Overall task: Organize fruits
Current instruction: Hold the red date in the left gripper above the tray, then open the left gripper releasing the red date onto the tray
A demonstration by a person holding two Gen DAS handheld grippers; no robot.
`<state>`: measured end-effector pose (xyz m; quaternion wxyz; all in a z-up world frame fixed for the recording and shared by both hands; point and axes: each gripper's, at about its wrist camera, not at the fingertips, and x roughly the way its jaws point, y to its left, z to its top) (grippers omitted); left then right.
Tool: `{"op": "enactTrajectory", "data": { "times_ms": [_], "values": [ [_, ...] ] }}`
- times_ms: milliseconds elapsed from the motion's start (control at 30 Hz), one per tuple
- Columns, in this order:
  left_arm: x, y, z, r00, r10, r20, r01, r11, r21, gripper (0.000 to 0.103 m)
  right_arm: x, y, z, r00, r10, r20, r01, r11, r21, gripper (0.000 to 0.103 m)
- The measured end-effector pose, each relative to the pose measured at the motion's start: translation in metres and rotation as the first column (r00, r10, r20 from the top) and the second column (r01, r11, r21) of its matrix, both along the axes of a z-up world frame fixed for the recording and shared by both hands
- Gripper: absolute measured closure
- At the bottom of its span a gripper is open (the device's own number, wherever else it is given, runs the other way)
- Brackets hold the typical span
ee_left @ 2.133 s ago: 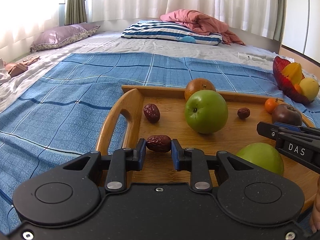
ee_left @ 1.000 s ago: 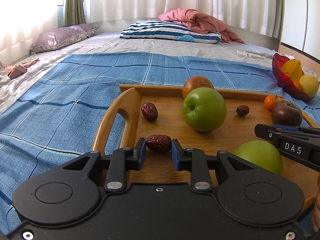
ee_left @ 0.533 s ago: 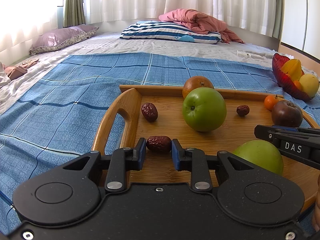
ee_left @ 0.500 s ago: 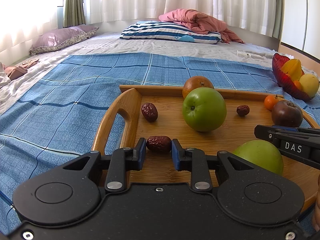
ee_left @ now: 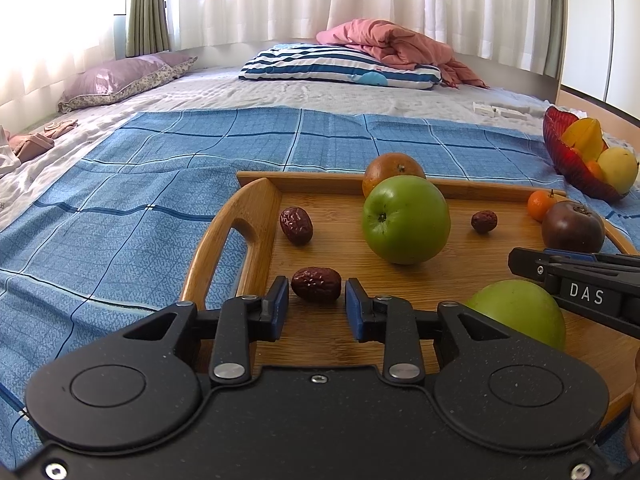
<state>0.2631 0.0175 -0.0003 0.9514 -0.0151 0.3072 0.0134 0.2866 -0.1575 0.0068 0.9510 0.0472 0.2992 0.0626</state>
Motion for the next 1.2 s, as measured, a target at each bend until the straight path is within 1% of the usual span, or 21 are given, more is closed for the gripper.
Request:
{"op": "enactTrajectory", "data": {
  "times_ms": [67,100,133,200,267,333,467,567,667,767,800,833,967,1067,1200],
  "values": [
    [0.0,0.0,0.0,1.0,0.007,0.002,-0.007,1.0,0.003,0.07,-0.001,0.0,0.0,1.0,-0.003,0.003,0.003,1.0,-0.001,0.064],
    [-0.001,0.0,0.001,1.0,0.014,0.004,-0.014,1.0,0.009,0.067,-0.001,0.0,0.0,1.0,-0.004,0.004,0.004,1.0,0.002,0.063],
    [0.0,0.0,0.001,1.0,0.021,0.005,-0.021,1.0,0.012,0.063,-0.002,-0.001,0.0,1.0,-0.006,0.006,0.006,1.0,0.005,0.06],
    [0.0,0.003,0.001,1.0,0.022,0.006,-0.022,1.0,-0.001,0.062,-0.004,-0.002,0.001,1.0,-0.009,0.011,0.008,1.0,0.013,0.06],
    [0.0,0.004,0.001,1.0,0.021,0.006,-0.021,1.0,-0.004,0.062,-0.005,-0.002,0.002,1.0,-0.01,0.018,0.01,1.0,0.019,0.052],
    [-0.001,0.004,0.002,1.0,0.022,0.014,-0.022,1.0,0.008,0.059,-0.006,-0.002,0.002,1.0,-0.013,0.026,0.012,1.0,0.021,0.048],
    [-0.004,0.002,0.005,0.999,0.021,0.024,-0.022,1.0,0.014,0.055,-0.006,-0.003,0.003,0.999,-0.021,0.03,0.02,1.0,0.021,0.047],
    [-0.004,0.003,0.006,0.999,0.024,0.025,-0.024,1.0,0.01,0.053,-0.008,-0.004,0.003,0.999,-0.027,0.03,0.027,0.999,0.03,0.044],
    [-0.006,0.004,0.007,0.999,0.029,0.032,-0.029,1.0,0.011,0.045,-0.009,-0.005,0.004,0.999,-0.03,0.032,0.028,0.999,0.035,0.043],
    [-0.008,0.006,0.009,0.999,0.028,0.033,-0.028,1.0,0.005,0.038,-0.013,-0.005,0.006,0.999,-0.027,0.043,0.025,0.999,0.034,0.038],
    [-0.009,0.007,0.009,0.999,0.029,0.035,-0.029,1.0,0.003,0.034,-0.014,-0.005,0.006,0.999,-0.024,0.047,0.022,0.999,0.032,0.038],
    [-0.01,0.007,0.01,0.999,0.025,0.038,-0.026,1.0,0.002,0.033,-0.016,-0.004,0.007,0.998,-0.019,0.053,0.018,0.999,0.028,0.037],
    [-0.013,0.005,0.012,0.999,0.021,0.042,-0.022,1.0,0.012,0.032,-0.022,0.001,0.012,0.997,0.0,0.08,0.0,1.0,0.002,0.033],
    [-0.016,0.004,0.014,0.999,0.021,0.045,-0.021,1.0,0.005,0.031,-0.027,0.005,0.015,0.995,0.013,0.097,-0.011,1.0,-0.018,0.031],
    [-0.02,0.004,0.017,0.999,0.008,0.05,-0.008,1.0,0.006,0.024,-0.031,0.007,0.018,0.994,0.02,0.109,-0.018,1.0,-0.025,0.028]
  ]
}}
